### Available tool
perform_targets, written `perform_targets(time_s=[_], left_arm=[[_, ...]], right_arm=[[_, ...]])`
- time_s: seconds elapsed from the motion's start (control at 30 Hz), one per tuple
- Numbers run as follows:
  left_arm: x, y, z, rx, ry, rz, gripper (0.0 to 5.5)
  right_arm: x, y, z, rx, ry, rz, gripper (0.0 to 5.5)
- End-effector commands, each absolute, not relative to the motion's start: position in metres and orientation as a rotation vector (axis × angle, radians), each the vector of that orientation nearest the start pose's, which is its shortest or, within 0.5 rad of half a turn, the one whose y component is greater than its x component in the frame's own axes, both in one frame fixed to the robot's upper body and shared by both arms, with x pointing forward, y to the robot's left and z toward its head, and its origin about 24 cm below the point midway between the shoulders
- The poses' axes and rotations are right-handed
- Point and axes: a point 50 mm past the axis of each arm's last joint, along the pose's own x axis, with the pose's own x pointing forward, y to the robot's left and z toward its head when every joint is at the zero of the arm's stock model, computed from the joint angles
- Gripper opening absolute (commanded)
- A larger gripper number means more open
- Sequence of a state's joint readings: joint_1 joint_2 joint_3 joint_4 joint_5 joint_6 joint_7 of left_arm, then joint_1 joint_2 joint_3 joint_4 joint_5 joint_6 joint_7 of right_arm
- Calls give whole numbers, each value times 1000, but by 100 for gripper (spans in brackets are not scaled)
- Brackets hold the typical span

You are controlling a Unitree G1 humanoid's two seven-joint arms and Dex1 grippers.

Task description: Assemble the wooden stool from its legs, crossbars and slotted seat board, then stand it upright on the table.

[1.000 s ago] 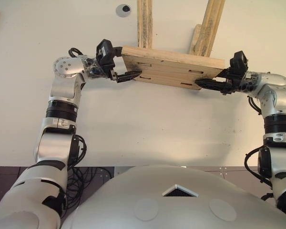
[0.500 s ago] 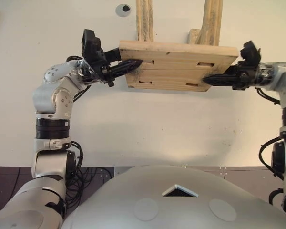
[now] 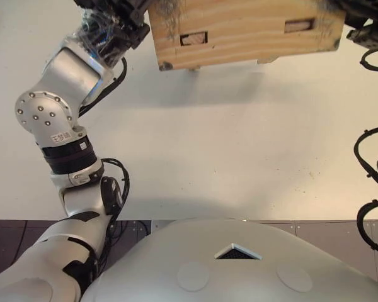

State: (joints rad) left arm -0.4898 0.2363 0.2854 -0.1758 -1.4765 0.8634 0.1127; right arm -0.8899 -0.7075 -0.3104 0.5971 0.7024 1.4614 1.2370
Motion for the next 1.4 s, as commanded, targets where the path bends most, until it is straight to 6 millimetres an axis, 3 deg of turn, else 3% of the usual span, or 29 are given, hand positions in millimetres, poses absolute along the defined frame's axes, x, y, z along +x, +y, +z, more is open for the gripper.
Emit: perform_targets(time_s=[0.03,0.13,0.23,0.43,0.53,0.57,0.9,1.07,1.2,1.33,1.4], left_arm=[[334,168,179,-1249,342,-123,192],[349,168,177,-1226,406,-71,189],[364,174,158,-1213,482,37,188],[386,163,137,-1160,542,85,179],[389,165,137,-1171,497,64,218],[389,169,138,-1180,473,65,235],[374,205,123,-1219,353,172,368],[359,221,108,-1261,327,238,383],[348,230,100,-1255,301,269,383],[342,233,95,-1249,287,284,383],[342,232,94,-1243,288,287,387]], right_arm=[[343,-238,223,1127,556,888,137],[351,-236,217,1152,572,791,136],[360,-232,204,1176,608,667,136],[367,-223,167,1180,704,460,137],[366,-222,157,1184,719,438,137],[365,-222,154,1183,724,434,177],[360,-240,140,1240,659,352,345],[358,-253,139,1331,568,318,350],[356,-264,141,1411,399,296,350],[347,-251,139,1457,373,366,350],[343,-243,135,1427,399,354,379]])
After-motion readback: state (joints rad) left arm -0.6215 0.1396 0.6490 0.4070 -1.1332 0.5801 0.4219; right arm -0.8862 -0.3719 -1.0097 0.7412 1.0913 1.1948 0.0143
